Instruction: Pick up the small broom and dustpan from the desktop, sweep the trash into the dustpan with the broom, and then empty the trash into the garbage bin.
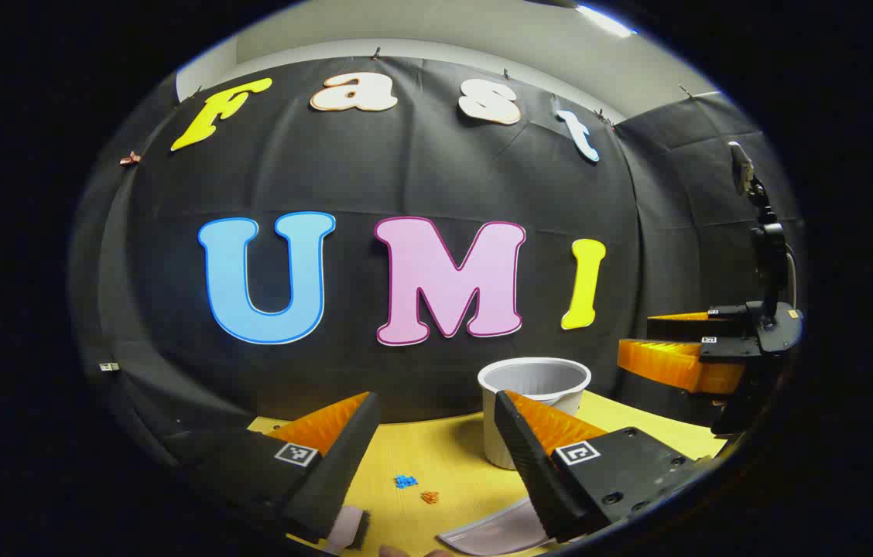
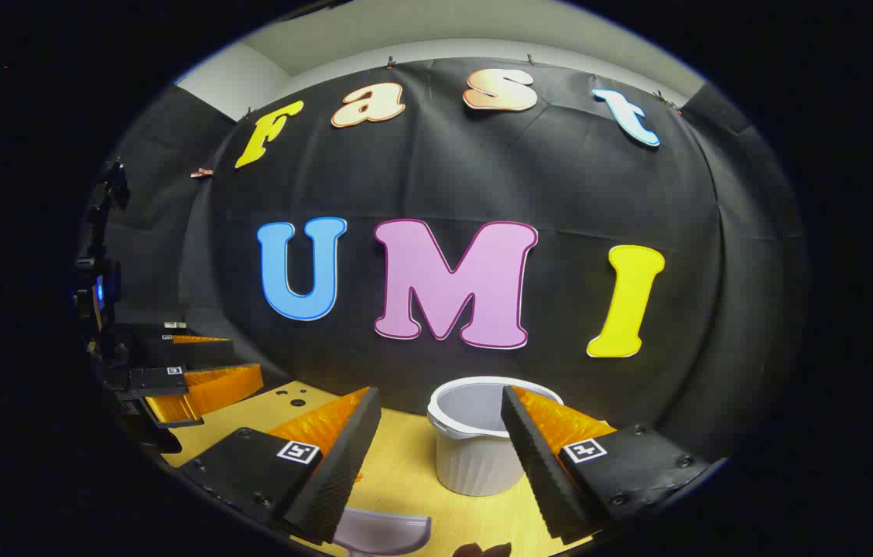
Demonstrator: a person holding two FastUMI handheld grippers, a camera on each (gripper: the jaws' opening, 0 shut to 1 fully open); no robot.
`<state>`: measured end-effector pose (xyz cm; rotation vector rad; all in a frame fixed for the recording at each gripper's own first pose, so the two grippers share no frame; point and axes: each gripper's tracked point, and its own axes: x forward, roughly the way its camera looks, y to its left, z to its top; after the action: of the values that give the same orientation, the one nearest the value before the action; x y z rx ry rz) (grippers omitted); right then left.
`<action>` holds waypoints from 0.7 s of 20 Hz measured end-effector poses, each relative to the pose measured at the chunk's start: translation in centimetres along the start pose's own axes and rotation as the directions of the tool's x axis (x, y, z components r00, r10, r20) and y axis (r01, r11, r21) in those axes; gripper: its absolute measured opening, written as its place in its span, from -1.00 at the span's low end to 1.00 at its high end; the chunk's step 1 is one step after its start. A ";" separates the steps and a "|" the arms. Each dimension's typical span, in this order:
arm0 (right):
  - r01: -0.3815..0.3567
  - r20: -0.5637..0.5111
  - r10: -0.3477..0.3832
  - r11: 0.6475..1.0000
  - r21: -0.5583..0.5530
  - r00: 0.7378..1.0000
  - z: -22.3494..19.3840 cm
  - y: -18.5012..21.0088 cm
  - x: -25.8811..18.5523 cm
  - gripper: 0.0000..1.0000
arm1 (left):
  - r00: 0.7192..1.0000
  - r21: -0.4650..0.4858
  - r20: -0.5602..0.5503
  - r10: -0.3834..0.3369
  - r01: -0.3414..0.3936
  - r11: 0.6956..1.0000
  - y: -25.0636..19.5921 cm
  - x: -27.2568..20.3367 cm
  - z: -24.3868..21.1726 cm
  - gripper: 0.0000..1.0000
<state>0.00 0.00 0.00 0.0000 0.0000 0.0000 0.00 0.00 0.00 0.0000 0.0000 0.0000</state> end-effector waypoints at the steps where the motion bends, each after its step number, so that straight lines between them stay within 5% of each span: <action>1: -0.007 -0.002 0.007 1.000 -0.002 1.000 -0.1 0.3 0.0 0.95 | 1.000 0.001 -0.002 0.001 -0.001 1.000 0.1 0.0 -0.1 0.91; 14: -0.013 -0.030 0.014 1.000 0.015 0.999 -0.5 1.6 -0.1 0.95 | 1.000 -0.022 -0.023 0.014 -0.015 1.000 1.1 -0.8 -0.6 0.91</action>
<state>-0.12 1.60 -0.49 0.0146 0.0302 0.0137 -0.82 1.14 -0.58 -0.0218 0.0233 0.0143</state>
